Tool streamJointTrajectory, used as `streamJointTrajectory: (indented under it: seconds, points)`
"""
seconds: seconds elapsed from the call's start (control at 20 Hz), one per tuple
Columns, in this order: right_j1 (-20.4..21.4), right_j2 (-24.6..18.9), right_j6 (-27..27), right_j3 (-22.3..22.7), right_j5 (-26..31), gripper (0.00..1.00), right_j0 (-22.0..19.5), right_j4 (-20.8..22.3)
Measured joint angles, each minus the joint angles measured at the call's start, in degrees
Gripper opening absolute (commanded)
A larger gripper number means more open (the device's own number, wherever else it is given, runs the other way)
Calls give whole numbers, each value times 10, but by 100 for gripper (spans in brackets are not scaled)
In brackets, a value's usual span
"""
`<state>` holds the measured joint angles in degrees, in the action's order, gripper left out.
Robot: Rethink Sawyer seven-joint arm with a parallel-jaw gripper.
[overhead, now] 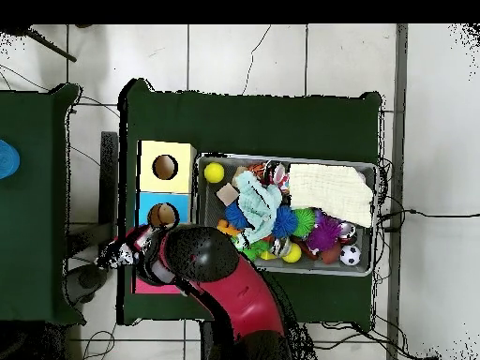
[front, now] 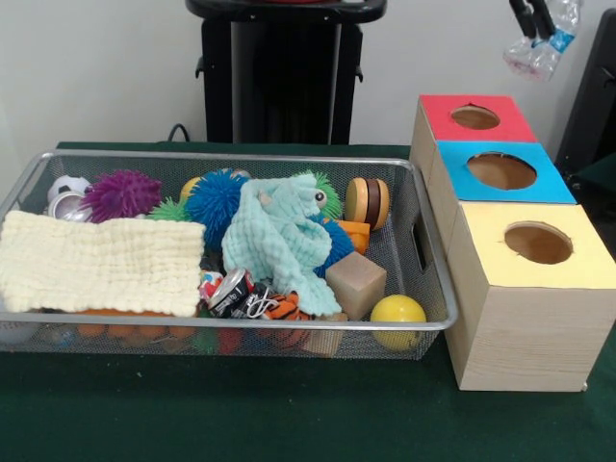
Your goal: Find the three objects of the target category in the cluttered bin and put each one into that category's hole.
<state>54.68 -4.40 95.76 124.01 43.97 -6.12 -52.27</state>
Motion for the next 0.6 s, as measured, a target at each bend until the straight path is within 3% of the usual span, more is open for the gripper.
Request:
streamJointTrajectory:
  seconds: [0.3,0.6]
  points:
    - [-35,-29,-1,23,-66,0,-15,-93]
    - [-56,-48,-8,40,-100,0,-20,-145]
